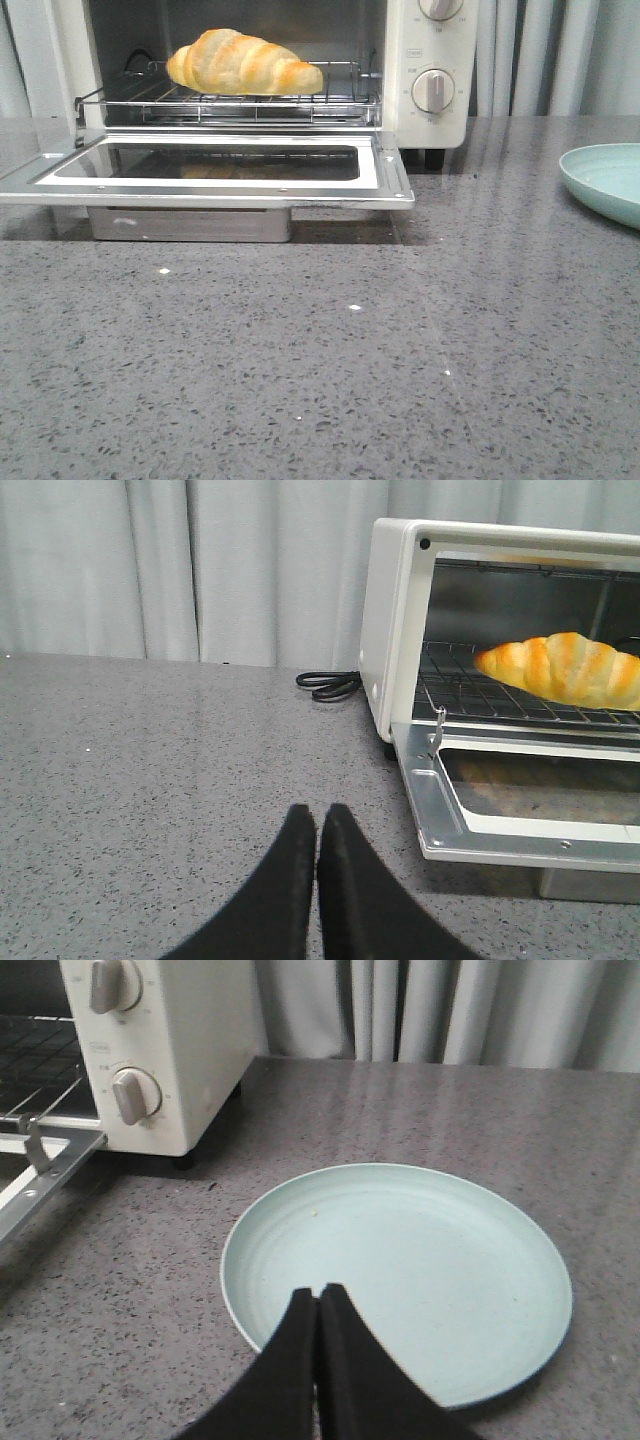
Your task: Put bread in oven
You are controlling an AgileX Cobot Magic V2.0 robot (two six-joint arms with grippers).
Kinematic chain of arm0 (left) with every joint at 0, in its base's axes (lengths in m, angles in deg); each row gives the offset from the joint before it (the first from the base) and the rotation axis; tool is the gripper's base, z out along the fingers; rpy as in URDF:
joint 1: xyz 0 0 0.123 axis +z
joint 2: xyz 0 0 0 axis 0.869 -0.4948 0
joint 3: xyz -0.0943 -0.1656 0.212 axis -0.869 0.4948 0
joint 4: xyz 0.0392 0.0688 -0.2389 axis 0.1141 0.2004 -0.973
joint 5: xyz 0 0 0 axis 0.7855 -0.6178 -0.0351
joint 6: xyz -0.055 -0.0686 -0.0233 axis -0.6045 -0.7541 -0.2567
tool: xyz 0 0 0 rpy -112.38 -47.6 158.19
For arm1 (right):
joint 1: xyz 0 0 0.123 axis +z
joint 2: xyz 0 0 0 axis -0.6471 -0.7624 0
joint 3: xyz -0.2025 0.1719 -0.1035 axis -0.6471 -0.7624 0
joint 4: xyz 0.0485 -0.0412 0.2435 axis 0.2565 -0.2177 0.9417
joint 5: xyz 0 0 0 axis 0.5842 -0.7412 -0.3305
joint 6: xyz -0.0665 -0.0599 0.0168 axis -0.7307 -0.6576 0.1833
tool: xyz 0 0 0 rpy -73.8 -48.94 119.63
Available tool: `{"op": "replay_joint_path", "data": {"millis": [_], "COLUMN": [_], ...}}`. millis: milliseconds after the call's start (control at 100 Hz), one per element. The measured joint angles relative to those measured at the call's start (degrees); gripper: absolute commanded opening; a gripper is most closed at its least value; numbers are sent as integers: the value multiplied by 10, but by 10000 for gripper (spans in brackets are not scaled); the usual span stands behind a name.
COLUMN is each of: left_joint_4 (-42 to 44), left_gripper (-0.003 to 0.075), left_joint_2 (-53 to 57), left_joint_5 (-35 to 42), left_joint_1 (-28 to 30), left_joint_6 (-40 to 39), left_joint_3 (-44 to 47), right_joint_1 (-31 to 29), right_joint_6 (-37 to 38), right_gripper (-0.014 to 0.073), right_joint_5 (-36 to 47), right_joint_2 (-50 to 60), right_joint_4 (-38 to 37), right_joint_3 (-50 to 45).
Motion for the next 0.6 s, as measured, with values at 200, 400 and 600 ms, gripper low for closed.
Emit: {"op": "replay_joint_path", "data": {"millis": [200, 400, 600], "left_joint_4": [0, 0, 0], "left_gripper": [-21, -21, -21], "left_joint_2": [0, 0, 0], "left_joint_5": [0, 0, 0], "left_joint_1": [0, 0, 0], "left_joint_6": [0, 0, 0], "left_joint_3": [0, 0, 0], "right_joint_1": [-46, -59, -60], "right_joint_6": [0, 0, 0], "right_gripper": [-70, -70, -70], "right_joint_5": [4, 4, 5], "right_joint_2": [70, 116, 152], "right_joint_4": [13, 14, 15], "right_joint_3": [-46, -74, -105]}}
